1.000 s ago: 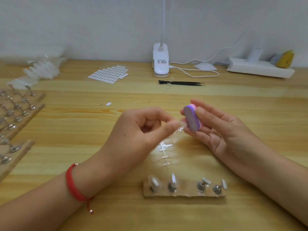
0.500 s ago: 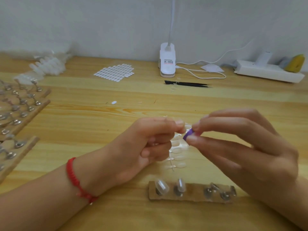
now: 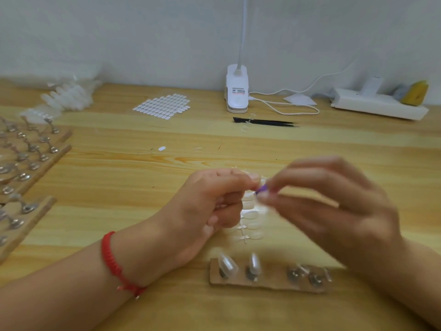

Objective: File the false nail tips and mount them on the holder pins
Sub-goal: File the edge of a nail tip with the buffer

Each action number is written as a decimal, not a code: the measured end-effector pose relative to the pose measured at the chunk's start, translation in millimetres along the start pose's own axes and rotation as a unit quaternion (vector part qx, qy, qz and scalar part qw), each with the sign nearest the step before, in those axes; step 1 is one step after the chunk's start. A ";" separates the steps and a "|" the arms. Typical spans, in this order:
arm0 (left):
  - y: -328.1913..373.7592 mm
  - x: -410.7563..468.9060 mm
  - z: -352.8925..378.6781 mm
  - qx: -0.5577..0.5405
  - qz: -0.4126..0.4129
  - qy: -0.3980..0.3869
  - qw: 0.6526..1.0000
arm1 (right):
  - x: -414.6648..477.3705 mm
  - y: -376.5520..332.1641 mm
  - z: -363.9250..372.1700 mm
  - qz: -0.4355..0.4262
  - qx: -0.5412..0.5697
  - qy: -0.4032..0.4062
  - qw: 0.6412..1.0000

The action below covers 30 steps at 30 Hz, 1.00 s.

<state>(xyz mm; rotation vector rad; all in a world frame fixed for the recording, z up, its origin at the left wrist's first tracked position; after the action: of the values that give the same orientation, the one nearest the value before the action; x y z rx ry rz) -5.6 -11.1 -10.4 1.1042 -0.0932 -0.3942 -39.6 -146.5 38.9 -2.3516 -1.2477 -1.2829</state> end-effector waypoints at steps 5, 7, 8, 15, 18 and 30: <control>0.3 0.8 -0.5 0.006 0.006 0.001 1.000 | 1.4 4.5 2.6 0.014 0.026 0.011 1.000; -0.6 1.3 -2.0 0.002 0.002 0.007 1.000 | -1.6 5.8 6.6 0.018 0.025 0.008 0.999; -1.0 1.3 -3.6 -0.002 0.001 0.013 1.000 | -1.7 15.3 6.7 0.054 0.026 0.009 0.998; 10.7 2.1 -12.7 0.122 0.147 0.073 0.979 | -23.8 41.7 47.5 0.508 0.552 -0.092 0.655; 14.0 1.9 -14.4 0.150 0.186 0.078 0.968 | -26.8 25.3 57.2 0.514 0.613 -0.143 0.582; 10.2 0.9 -9.8 0.204 0.187 0.054 0.959 | -34.8 30.9 63.0 0.580 0.631 -0.108 0.504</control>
<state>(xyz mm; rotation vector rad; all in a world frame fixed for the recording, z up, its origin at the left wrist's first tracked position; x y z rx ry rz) 0.5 0.9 -6.0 1.4791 -0.2914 0.0308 12.3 -154.1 -19.4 -1.3779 -0.0772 0.4089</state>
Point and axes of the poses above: each hand's wrist, its own x-axis towards the middle knuckle, its own z-axis out of the palm, y = z × x, the point moved 6 cm from there along x, towards the middle knuckle, and after that the axes turned 10 degrees about -x, right-handed, at the moved point
